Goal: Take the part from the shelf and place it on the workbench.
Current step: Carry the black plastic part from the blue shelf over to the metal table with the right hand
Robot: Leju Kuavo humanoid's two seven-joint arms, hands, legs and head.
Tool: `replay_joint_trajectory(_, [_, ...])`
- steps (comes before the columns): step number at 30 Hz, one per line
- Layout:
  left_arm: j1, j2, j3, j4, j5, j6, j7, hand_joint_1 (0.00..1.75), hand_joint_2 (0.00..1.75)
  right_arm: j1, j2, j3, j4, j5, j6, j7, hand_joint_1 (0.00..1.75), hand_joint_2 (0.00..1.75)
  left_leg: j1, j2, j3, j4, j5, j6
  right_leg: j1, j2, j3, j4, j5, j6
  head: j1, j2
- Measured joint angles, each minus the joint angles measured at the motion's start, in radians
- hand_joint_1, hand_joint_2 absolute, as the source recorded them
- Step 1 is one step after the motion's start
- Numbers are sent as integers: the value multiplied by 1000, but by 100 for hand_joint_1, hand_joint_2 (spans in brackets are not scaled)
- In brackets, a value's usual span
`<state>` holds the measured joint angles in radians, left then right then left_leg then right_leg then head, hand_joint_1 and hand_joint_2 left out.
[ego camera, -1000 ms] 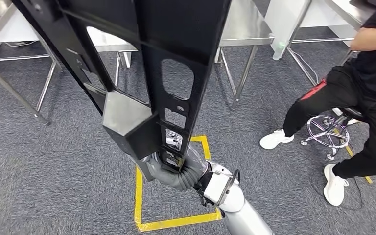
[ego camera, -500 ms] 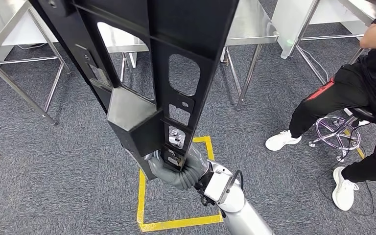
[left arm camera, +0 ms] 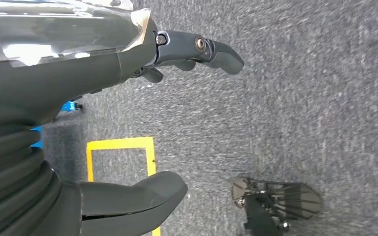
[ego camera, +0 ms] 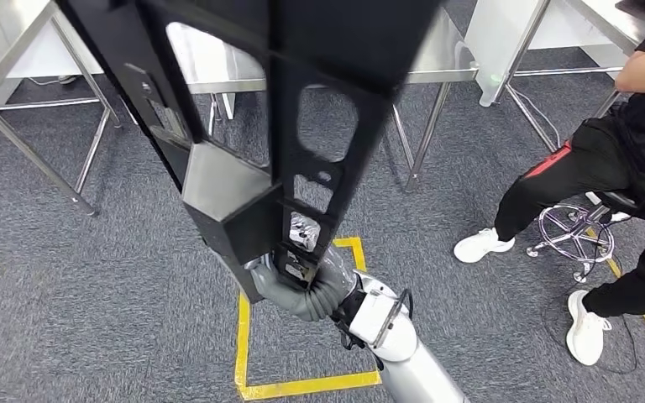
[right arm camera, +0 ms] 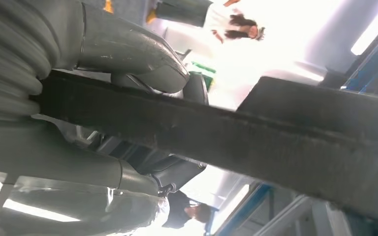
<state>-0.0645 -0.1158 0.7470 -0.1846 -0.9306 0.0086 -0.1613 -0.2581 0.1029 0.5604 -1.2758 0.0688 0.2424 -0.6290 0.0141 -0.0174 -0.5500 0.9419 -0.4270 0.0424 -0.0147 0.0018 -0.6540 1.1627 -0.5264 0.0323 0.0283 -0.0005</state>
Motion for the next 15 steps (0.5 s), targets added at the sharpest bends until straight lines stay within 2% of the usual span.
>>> replay_joint_trajectory(1, [0,0,2,0,0,0,0,0,175,1,-2,0,3,0,-1,1,175,175,1,0,0,1,-1,-2,-4,0,-34,61,-19,3,0,0])
replay_joint_trajectory(2, [1,0,3,0,0,0,0,0,175,2,-3,0,5,0,-1,1,175,175,3,0,1,2,-4,-5,-9,0,-56,95,-26,10,0,0])
replay_joint_trajectory(3, [1,0,5,0,0,0,0,0,175,3,-4,0,8,0,-1,1,175,175,7,-1,1,4,-7,-10,-14,0,-58,92,-17,22,0,0])
replay_joint_trajectory(4, [2,-1,6,0,0,0,0,0,175,4,-4,0,9,0,-1,1,175,175,12,-2,2,9,-12,-18,-20,-1,-39,49,7,37,0,0])
replay_joint_trajectory(5, [2,-1,8,0,-1,0,1,0,175,3,-4,0,10,0,-1,2,175,175,18,-4,2,18,-19,-28,-27,-1,-6,-20,37,54,0,0])
replay_joint_trajectory(6, [2,0,9,0,-1,1,2,0,175,2,-4,0,11,0,-1,2,175,175,20,-5,-1,30,-29,-40,-31,0,26,-77,57,64,0,0])
replay_joint_trajectory(7, [2,1,10,0,-1,1,3,0,175,2,-3,0,12,0,-1,2,175,175,22,-7,-4,42,-38,-51,-33,3,47,-117,69,62,0,0])
replay_joint_trajectory(8, [2,2,10,0,-1,0,3,0,175,3,-2,0,13,-1,-1,3,175,175,21,-8,-7,51,-45,-59,-33,5,56,-132,69,53,-2,0])
replay_joint_trajectory(9, [2,2,11,0,-1,0,4,0,175,3,0,0,14,-1,-1,4,175,175,21,-8,-9,55,-50,-64,-29,8,56,-127,64,39,-2,0])
replay_joint_trajectory(10, [2,1,11,0,-1,0,4,0,175,2,1,0,15,-1,-1,5,175,175,24,-8,-7,55,-52,-67,-28,9,55,-125,61,24,-4,0])
replay_joint_trajectory(12, [1,0,11,0,-1,0,5,0,175,0,3,-1,15,-2,-1,6,175,175,29,0,-11,71,-62,-70,-28,10,61,-125,56,5,-4,0])
replay_joint_trajectory(13, [0,-1,11,0,-1,0,5,0,175,-1,5,-2,15,-2,-1,7,175,175,30,5,-27,106,-78,-71,-27,9,66,-126,53,-4,-5,0])
replay_joint_trajectory(15, [-1,-1,11,0,-1,1,6,0,175,-3,8,-2,16,-2,-1,8,175,175,28,14,-97,234,-126,-70,-22,7,75,-127,45,-17,-6,0])
